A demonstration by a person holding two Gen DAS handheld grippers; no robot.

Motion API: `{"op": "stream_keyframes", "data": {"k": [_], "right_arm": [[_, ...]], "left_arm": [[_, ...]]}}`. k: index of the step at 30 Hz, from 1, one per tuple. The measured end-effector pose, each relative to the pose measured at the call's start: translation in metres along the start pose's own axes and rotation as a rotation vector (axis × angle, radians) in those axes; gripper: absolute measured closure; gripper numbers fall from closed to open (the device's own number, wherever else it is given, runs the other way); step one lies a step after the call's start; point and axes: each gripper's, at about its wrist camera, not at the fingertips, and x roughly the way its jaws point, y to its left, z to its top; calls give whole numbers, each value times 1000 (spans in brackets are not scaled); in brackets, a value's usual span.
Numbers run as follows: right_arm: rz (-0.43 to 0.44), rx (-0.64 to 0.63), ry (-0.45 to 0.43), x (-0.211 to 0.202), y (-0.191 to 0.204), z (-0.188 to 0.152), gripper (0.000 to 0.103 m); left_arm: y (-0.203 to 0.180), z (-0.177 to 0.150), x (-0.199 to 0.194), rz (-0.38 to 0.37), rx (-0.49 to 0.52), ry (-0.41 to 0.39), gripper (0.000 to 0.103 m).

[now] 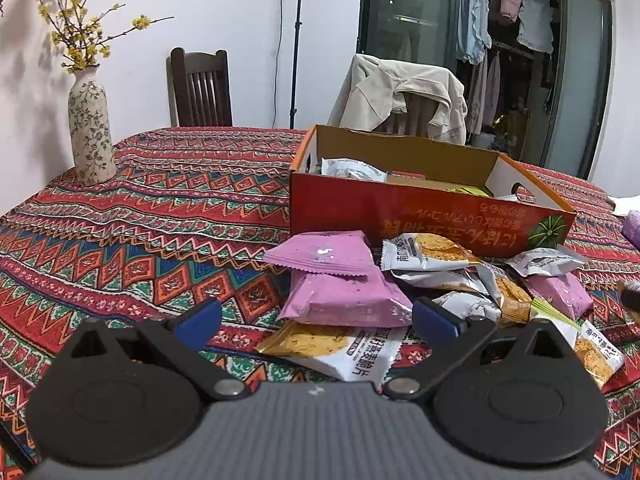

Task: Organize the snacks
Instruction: 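Return to the pile and grasp another white packet with the right gripper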

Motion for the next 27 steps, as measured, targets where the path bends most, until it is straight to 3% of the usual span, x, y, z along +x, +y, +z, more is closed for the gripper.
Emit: {"op": "stream_keyframes", "data": {"k": [9, 20, 23, 24, 27], "right_arm": [[-25, 21, -49, -7, -5, 1, 60], [-21, 29, -65, -10, -6, -1, 60], [-17, 27, -65, -10, -5, -1, 59], [-16, 26, -63, -10, -5, -1, 60], [-15, 26, -61, -9, -5, 0, 60]], "left_arm": [[-17, 12, 22, -2, 51, 40, 0], [-37, 17, 60, 98, 107, 115, 0], [-35, 15, 64, 94, 102, 126, 12], [-34, 15, 65, 81, 100, 133, 22], [-32, 15, 64, 72, 96, 125, 26]]}}
